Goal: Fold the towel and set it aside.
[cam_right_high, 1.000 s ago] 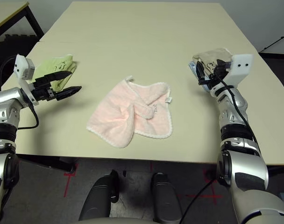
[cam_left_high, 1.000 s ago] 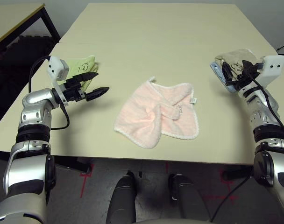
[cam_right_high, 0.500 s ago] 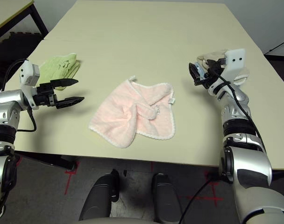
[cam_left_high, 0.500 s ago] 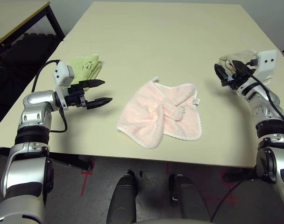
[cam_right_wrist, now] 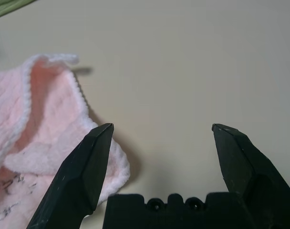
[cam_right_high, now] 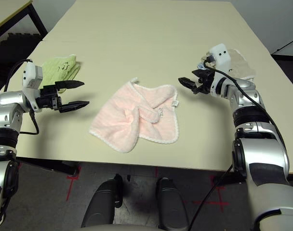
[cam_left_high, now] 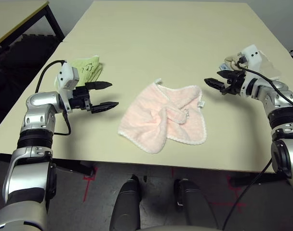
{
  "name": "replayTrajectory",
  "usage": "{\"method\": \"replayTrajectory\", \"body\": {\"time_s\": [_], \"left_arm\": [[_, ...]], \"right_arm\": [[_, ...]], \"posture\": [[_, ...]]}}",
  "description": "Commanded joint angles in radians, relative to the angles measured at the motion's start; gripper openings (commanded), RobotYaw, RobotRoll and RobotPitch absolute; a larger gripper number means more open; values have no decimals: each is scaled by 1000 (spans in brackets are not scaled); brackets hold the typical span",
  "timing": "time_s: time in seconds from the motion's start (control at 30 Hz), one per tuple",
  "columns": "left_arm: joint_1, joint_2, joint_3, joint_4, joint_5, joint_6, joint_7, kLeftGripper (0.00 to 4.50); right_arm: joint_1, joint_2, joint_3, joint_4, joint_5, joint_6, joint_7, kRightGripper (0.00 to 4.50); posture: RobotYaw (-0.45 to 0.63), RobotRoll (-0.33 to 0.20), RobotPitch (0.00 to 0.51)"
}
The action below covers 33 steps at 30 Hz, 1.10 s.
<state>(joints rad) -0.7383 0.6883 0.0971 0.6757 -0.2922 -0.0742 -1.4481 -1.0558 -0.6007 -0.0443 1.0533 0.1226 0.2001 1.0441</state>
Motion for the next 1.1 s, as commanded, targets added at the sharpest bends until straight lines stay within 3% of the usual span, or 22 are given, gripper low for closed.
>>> {"method": "replayTrajectory", "body": {"time_s": [0.03, 0.97, 1.1], "left_arm": [[10, -3, -13, -20, -5, 8, -13, 4500], [35, -7, -1, -52, -35, 20, -59, 4500], [37, -6, -3, -57, -42, 25, -66, 4500]], "right_arm": [[-34, -10, 53, 82, -69, -47, 48, 4487], [-111, 95, 133, 232, -254, -193, 51, 4487], [-114, 101, 130, 240, -259, -189, 54, 3595]], "posture": [[-13, 0, 181], [8, 0, 186], [9, 0, 187]]}}
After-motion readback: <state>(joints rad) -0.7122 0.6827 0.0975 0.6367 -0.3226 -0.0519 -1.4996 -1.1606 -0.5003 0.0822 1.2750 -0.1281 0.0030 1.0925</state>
